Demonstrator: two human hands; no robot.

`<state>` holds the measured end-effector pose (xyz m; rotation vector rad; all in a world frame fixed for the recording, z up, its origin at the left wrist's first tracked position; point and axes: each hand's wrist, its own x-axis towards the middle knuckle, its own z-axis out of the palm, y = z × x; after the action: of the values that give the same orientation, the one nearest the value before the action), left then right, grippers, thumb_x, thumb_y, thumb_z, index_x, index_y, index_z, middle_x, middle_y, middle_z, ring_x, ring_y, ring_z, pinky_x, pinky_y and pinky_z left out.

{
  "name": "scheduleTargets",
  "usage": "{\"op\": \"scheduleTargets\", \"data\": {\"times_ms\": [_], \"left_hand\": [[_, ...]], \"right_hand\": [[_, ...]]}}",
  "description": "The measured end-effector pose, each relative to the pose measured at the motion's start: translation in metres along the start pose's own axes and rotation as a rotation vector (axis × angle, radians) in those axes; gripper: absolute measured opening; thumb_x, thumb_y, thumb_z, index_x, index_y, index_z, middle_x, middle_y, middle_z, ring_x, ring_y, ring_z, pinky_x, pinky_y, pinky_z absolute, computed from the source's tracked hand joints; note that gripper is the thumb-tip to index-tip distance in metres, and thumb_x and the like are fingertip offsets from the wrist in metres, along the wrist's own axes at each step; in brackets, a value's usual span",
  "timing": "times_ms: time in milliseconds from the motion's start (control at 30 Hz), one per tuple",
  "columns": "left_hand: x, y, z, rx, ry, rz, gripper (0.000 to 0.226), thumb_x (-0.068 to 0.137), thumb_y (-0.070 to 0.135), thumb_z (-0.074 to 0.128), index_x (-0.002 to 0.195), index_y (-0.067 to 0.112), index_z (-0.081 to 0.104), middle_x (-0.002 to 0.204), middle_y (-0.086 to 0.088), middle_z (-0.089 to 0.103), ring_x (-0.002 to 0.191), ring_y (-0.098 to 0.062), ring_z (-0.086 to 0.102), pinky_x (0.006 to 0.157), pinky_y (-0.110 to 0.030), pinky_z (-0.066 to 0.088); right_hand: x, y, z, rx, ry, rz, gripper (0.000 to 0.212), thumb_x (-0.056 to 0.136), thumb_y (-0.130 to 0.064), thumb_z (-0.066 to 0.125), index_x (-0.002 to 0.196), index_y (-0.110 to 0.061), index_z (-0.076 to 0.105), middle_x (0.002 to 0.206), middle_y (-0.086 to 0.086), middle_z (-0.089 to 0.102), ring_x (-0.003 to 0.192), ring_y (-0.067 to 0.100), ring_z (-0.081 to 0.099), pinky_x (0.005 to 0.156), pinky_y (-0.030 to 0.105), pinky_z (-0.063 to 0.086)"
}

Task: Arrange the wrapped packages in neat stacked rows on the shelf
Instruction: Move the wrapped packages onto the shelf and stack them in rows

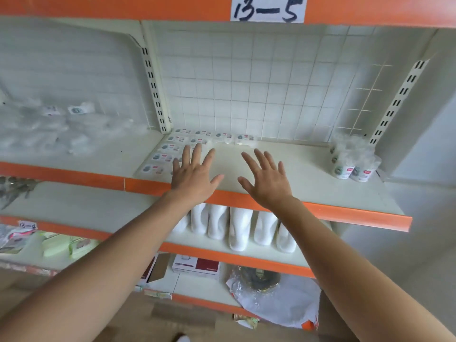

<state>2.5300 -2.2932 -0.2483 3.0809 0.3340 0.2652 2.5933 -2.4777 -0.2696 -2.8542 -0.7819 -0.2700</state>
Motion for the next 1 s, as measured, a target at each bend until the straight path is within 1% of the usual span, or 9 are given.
{"op": "scheduleTargets", "data": {"times_ms": [100,233,367,500,667,833,933,1000], "left_hand": [[-0.01,-0.039,-0.004,-0.014,0.016,-0.053,0.07,0.095,0.057,0.037,0.154,0.031,0.007,0.162,-0.004,-0.002,0.148,-0.031,-0.005,0.117,-0.052,0.01],[-0.014,-0.099,-0.01,-0.011,0.03,-0.103,0.07,0.096,0.061,0.031,0.154,0.031,0.004,0.162,-0.004,-0.004,0.148,-0.031,-0.006,0.118,-0.052,0.009],[-0.007,-0.175,-0.013,-0.014,0.043,-0.135,0.071,0.095,0.062,0.028,0.154,0.03,0.004,0.162,-0.004,-0.006,0.148,-0.031,-0.007,0.117,-0.053,0.01],[0.013,-0.261,-0.009,-0.036,0.046,-0.124,0.071,0.096,0.061,0.028,0.154,0.028,0.005,0.162,-0.005,-0.005,0.148,-0.031,-0.008,0.118,-0.052,0.008],[0.036,-0.363,0.003,-0.059,0.004,-0.091,0.069,0.098,0.057,0.028,0.154,0.025,0.005,0.162,-0.006,-0.004,0.148,-0.029,-0.007,0.119,-0.05,0.006],[0.058,-0.431,0.015,-0.059,-0.055,-0.068,0.066,0.1,0.05,0.03,0.154,0.018,0.008,0.161,-0.01,-0.001,0.148,-0.03,-0.005,0.118,-0.048,0.01],[0.072,-0.452,0.024,-0.093,-0.042,-0.048,0.065,0.1,0.043,0.036,0.152,0.012,0.013,0.16,-0.014,0.004,0.148,-0.03,0.002,0.117,-0.044,0.017],[0.078,-0.461,0.032,-0.138,-0.045,-0.023,0.064,0.1,0.038,0.039,0.151,0.009,0.015,0.159,-0.016,0.008,0.147,-0.03,0.007,0.116,-0.041,0.022]], "right_hand": [[0.012,-0.041,0.002,-0.005,-0.003,-0.059,0.065,0.098,-0.056,0.03,0.153,-0.035,0.003,0.163,-0.001,0.001,0.149,0.022,0.0,0.118,0.051,0.008],[0.034,-0.101,0.008,-0.002,0.002,-0.103,0.063,0.098,-0.057,0.028,0.153,-0.036,0.004,0.163,-0.001,0.003,0.149,0.022,0.001,0.118,0.053,0.007],[0.065,-0.171,0.022,-0.01,0.013,-0.133,0.064,0.098,-0.058,0.027,0.154,-0.034,0.006,0.162,-0.001,0.005,0.149,0.021,0.002,0.118,0.052,0.007],[0.108,-0.248,0.045,0.025,0.043,-0.135,0.065,0.098,-0.057,0.03,0.154,-0.031,0.01,0.162,0.001,0.009,0.149,0.023,0.006,0.118,0.053,0.008],[0.158,-0.338,0.075,0.016,-0.024,-0.084,0.065,0.098,-0.058,0.027,0.154,-0.033,0.005,0.163,-0.002,0.004,0.149,0.021,0.002,0.118,0.051,0.007],[0.191,-0.389,0.094,0.019,-0.071,-0.067,0.064,0.099,-0.055,0.028,0.154,-0.032,0.006,0.163,-0.002,0.002,0.149,0.02,0.002,0.119,0.05,0.007],[0.208,-0.405,0.106,0.03,-0.112,-0.08,0.063,0.1,-0.053,0.03,0.154,-0.032,0.005,0.163,-0.002,0.002,0.149,0.02,0.002,0.119,0.049,0.007],[0.219,-0.413,0.114,0.016,-0.129,-0.099,0.063,0.1,-0.051,0.031,0.154,-0.031,0.005,0.162,-0.002,0.003,0.149,0.02,0.005,0.119,0.047,0.01]]}}
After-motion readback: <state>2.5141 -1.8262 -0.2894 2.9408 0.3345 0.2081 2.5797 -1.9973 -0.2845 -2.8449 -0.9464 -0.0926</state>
